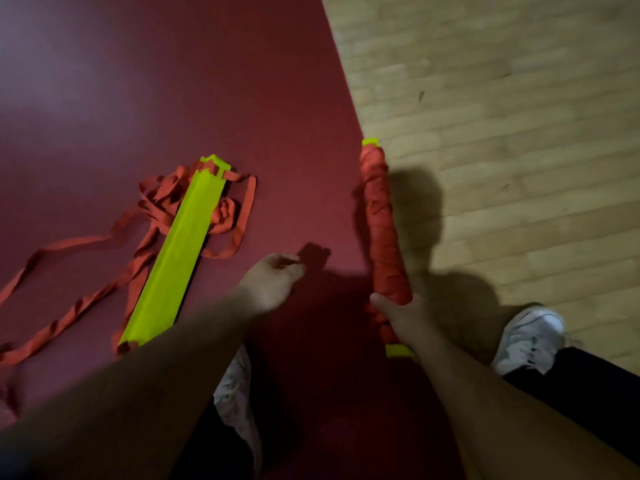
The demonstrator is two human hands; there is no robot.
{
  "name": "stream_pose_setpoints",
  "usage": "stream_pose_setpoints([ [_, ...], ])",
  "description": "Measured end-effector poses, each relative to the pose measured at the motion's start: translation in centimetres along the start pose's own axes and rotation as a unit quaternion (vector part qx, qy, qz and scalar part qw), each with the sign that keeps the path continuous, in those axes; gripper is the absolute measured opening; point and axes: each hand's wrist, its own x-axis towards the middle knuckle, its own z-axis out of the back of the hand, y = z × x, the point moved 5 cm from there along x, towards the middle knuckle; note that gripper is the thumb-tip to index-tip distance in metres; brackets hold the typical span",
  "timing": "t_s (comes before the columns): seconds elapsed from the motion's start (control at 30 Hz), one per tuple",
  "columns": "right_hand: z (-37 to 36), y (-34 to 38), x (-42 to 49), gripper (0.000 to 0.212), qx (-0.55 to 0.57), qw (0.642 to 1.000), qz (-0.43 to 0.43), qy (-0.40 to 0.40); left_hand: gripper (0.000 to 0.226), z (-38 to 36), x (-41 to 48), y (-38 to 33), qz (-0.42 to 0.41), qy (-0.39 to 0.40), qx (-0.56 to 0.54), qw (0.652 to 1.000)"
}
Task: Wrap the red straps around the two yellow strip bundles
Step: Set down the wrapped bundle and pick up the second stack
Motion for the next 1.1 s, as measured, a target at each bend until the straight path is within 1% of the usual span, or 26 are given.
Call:
stream_pose_setpoints([
  [0.1, -1.2, -1.1, 1.9, 0.083, -0.008, 1.000, -0.022, -0.005, 0.020, -0.5, 1.8, 2.5, 0.023, -0.022, 0.020, 0.999],
  [0.17, -1.6, -1.3, 2.0, 0.074, -0.016, 0.999, -0.045, 0.001, 0.021, -0.8, 2.6, 3.8, 0.039, -0.031, 0.030, 0.998],
  [0.23, -2.0, -1.2, 2.1, 0.065, -0.028, 0.997, -0.067, 0.012, 0.028, -1.0, 3.5, 4.9, 0.045, -0.028, 0.043, 0.998],
  [0.3, -2.2, -1.4, 2.8, 0.065, -0.044, 0.995, -0.083, 0.030, 0.030, -1.1, 4.0, 5.7, 0.053, -0.030, 0.054, 0.997],
  [0.4, -2.3, -3.9, 5.8, 0.090, -0.105, 0.990, -0.085, 0.035, 0.031, -1.1, 4.6, 6.9, 0.059, -0.030, 0.055, 0.996],
  [0.47, -2.4, -4.3, 6.5, 0.099, -0.121, 0.989, -0.086, 0.026, 0.030, -1.1, 4.8, 7.5, 0.061, -0.026, 0.059, 0.996],
  [0.5, -2.3, -3.1, 5.6, 0.098, -0.133, 0.987, -0.087, 0.017, 0.030, -1.2, 5.0, 7.9, 0.066, -0.025, 0.058, 0.996],
  [0.57, -1.9, -0.8, 3.7, 0.082, -0.158, 0.982, -0.099, 0.000, 0.025, -1.3, 5.1, 8.5, 0.072, -0.023, 0.047, 0.996],
  [0.63, -1.7, -0.8, 3.7, 0.069, -0.198, 0.974, -0.112, -0.005, 0.018, -1.2, 5.2, 9.0, 0.070, -0.026, 0.047, 0.996],
  [0.7, -1.7, -0.4, 3.8, 0.059, -0.249, 0.963, -0.101, -0.009, 0.016, -1.1, 5.4, 9.5, 0.070, -0.030, 0.051, 0.996],
  [0.8, -2.1, 1.0, 3.0, 0.062, -0.306, 0.947, -0.086, -0.046, 0.029, -0.3, 5.3, 10.6, 0.075, -0.033, 0.055, 0.995],
  [0.87, -2.4, 3.0, 2.0, 0.058, -0.337, 0.935, -0.046, -0.102, 0.035, 1.1, 5.4, 11.3, 0.076, -0.060, 0.080, 0.992],
  [0.93, -3.7, 5.3, 0.8, 0.050, -0.347, 0.929, 0.018, -0.125, 0.038, 3.6, 5.0, 11.9, 0.076, -0.110, 0.112, 0.985],
  [1.03, -6.9, 8.0, -0.7, 0.047, -0.324, 0.939, 0.081, -0.077, 0.043, 7.9, 4.5, 12.9, 0.080, -0.196, 0.141, 0.967],
  [1.1, -9.4, 9.4, -1.6, 0.045, -0.305, 0.946, 0.102, -0.039, 0.049, 11.3, 4.1, 13.8, 0.080, -0.257, 0.193, 0.943],
])
